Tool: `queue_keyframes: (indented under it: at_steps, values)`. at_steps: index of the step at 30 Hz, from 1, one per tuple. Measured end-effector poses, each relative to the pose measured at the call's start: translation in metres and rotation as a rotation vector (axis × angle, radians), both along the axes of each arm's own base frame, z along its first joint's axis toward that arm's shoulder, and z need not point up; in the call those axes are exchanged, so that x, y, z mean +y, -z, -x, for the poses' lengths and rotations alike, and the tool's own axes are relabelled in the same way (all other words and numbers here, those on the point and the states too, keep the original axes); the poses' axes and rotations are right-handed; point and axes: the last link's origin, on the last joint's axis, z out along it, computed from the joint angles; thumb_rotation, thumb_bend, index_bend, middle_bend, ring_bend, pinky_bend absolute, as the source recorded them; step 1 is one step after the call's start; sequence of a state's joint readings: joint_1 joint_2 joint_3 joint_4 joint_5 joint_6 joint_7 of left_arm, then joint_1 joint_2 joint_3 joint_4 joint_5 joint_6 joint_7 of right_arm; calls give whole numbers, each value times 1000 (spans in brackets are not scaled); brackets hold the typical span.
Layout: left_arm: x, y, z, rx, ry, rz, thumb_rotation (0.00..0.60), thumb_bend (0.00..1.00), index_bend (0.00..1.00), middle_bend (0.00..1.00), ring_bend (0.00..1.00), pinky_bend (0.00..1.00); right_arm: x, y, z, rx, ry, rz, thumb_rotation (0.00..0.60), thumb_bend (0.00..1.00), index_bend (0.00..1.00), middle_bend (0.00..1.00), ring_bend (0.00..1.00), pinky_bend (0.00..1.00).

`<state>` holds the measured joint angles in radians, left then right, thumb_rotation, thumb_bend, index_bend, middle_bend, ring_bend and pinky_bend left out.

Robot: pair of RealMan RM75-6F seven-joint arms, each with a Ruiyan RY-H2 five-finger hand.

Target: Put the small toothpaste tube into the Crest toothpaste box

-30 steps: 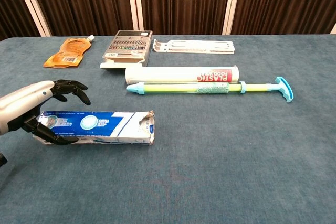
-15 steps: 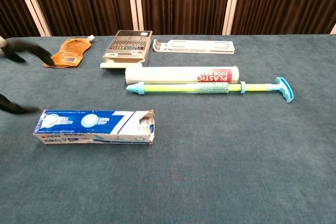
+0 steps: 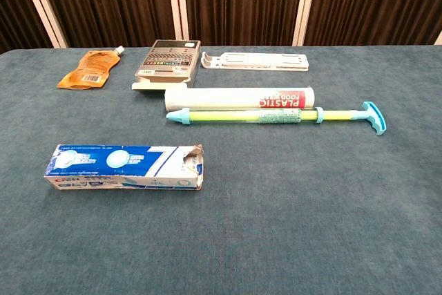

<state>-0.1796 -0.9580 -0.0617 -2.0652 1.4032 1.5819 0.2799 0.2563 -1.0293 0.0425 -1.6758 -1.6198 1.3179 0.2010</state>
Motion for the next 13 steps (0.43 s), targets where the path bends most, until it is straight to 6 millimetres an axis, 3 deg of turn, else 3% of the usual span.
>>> queue_keyframes:
  at_steps: [8, 13]
  values:
    - [-11, -14, 42, 40, -69, -56, 600, 165, 316, 201, 53, 183, 2, 15, 49, 142, 5, 20, 600, 191, 164, 90, 101, 0]
    - [-19, -17, 49, 49, -87, -66, 600, 165, 316, 203, 53, 185, 4, 8, 60, 120, 10, 66, 600, 190, 164, 89, 101, 0]
